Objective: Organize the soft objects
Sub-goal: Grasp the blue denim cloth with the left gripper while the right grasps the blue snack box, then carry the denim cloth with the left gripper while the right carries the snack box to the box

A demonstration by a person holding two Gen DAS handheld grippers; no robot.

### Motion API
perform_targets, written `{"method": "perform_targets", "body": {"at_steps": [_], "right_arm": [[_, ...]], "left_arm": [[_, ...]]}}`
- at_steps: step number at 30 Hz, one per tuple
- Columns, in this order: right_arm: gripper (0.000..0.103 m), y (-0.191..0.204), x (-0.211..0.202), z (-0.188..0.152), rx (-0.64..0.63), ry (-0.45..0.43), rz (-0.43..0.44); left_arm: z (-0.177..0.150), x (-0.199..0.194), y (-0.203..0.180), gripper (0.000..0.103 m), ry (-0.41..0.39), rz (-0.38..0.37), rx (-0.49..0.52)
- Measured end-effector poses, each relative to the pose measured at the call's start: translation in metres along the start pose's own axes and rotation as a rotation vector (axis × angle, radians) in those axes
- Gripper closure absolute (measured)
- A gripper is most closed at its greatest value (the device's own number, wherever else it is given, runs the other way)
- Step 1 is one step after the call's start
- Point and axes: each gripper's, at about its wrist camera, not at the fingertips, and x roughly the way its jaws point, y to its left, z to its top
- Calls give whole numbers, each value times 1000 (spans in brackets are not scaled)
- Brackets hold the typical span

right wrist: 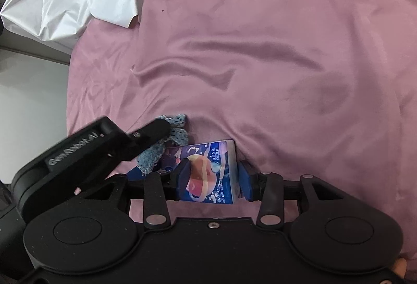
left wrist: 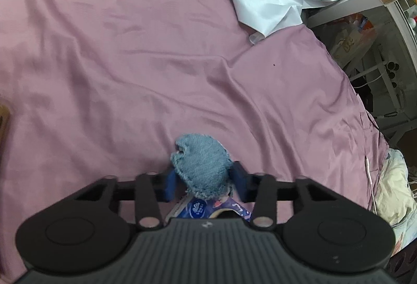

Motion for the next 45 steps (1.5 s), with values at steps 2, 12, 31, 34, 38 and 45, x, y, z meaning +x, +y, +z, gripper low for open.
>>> {"method": "perform_targets", "body": {"at_steps": [2,12,31,34,38,45], "right_arm": [[61,2,2,0,-4,-1,-1],[78,11,-5,-5,-81,-32,32],[85,36,-49,-22,-194,-150,115],[85,41,-56,-26,-216,-172,126],[85,48,-66,-32,-249,-204,153],[85,61,-78,-42,-301,-221,206]], "left_arm": [[0,2,3,83,9,-8,-25],[3,-20,18,89,-59,5,-56],[-9,-120,51,89,-230,68,-42],[-15,-135,58,89,-249,74,-45],[-20,-154,66,89,-273,82,-40],[-25,-188,85,89,-317,99,-48]]}}
